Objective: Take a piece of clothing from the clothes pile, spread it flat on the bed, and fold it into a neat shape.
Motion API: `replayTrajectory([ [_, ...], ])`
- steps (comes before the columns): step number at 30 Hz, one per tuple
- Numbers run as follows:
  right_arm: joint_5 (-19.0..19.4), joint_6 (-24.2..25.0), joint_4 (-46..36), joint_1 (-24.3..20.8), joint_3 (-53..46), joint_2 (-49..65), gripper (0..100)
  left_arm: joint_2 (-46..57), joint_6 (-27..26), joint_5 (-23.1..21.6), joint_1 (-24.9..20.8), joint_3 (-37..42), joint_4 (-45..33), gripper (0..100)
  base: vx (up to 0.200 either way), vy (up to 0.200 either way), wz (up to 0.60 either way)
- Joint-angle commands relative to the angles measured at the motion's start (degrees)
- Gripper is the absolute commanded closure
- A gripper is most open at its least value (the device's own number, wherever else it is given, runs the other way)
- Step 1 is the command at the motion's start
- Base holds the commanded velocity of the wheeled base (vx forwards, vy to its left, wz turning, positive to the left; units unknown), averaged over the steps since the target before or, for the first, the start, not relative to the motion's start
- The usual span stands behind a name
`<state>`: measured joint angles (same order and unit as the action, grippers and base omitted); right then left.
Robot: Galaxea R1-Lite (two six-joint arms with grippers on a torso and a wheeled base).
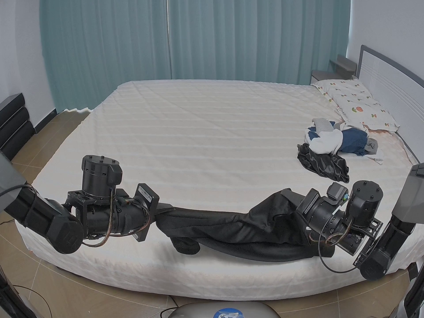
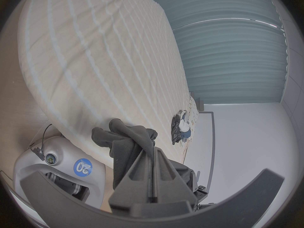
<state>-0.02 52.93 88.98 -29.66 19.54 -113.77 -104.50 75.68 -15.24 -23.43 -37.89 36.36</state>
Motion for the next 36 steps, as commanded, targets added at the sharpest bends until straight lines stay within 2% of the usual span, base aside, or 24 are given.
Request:
replayTrajectory([
  [1,0.38,-0.20,0.49,-0.14,-0.29,-0.75,100,0.52,-0.09,-0.05,-0.04,0.01,0.02,100,-0.200,0.000,0.00],
  [6,0.46,-2.04,0.49,-1.19,-0.91,-1.80,100,1.14,-0.27,0.12,-1.27,0.10,-0.15,100,-0.200,0.000,0.00],
  [11,0.64,-2.48,0.49,-1.45,-4.25,2.51,100,3.42,-0.36,0.03,-1.97,0.18,-3.58,100,-0.200,0.000,0.00],
  [15,0.20,-2.83,0.49,-2.86,-8.99,10.24,100,8.78,-0.53,0.21,-4.34,0.10,-8.77,100,-0.200,0.000,0.00],
  [20,-0.24,-5.38,-0.12,-4.44,-10.49,20.96,100,14.41,-1.15,0.65,-5.22,-0.96,-11.84,100,0.000,0.000,0.00],
  [21,-0.24,-6.26,-0.82,-4.18,-9.96,26.76,100,16.78,-1.68,0.65,-5.22,-1.75,-12.63,100,0.000,0.000,0.00],
  [23,0.38,-7.05,-4.08,-4.09,-8.47,34.06,100,19.77,-2.91,0.82,-4.61,-3.24,-13.69,100,0.000,0.000,0.00],
  [26,0.38,-8.90,-14.80,-3.74,-2.14,42.93,100,22.76,-4.49,0.91,-3.55,-6.23,-15.97,100,0.000,0.000,0.00],
  [27,0.38,-8.90,-14.80,-3.74,-2.14,42.93,100,22.76,-4.49,0.91,-3.55,-6.23,-15.97,100,0.000,0.000,0.00],
  [28,0.46,-8.90,-24.47,-2.95,3.84,47.94,100,24.08,-5.02,0.82,-2.32,-9.40,-18.43,100,0.000,0.000,0.00],
  [30,0.82,-8.81,-32.64,-1.37,9.73,50.76,100,24.87,-5.10,0.91,-1.35,-12.91,-20.98,100,0.000,0.000,0.00],
  [33,2.22,-8.37,-40.90,3.91,18.16,50.49,100,24.43,-5.10,0.91,-1.00,-16.96,-23.97,100,0.000,0.000,0.00],
  [36,5.30,-7.84,-42.22,9.71,23.70,46.10,100,23.46,-5.10,1.00,-0.48,-19.50,-25.11,100,0.000,0.000,0.00],
])
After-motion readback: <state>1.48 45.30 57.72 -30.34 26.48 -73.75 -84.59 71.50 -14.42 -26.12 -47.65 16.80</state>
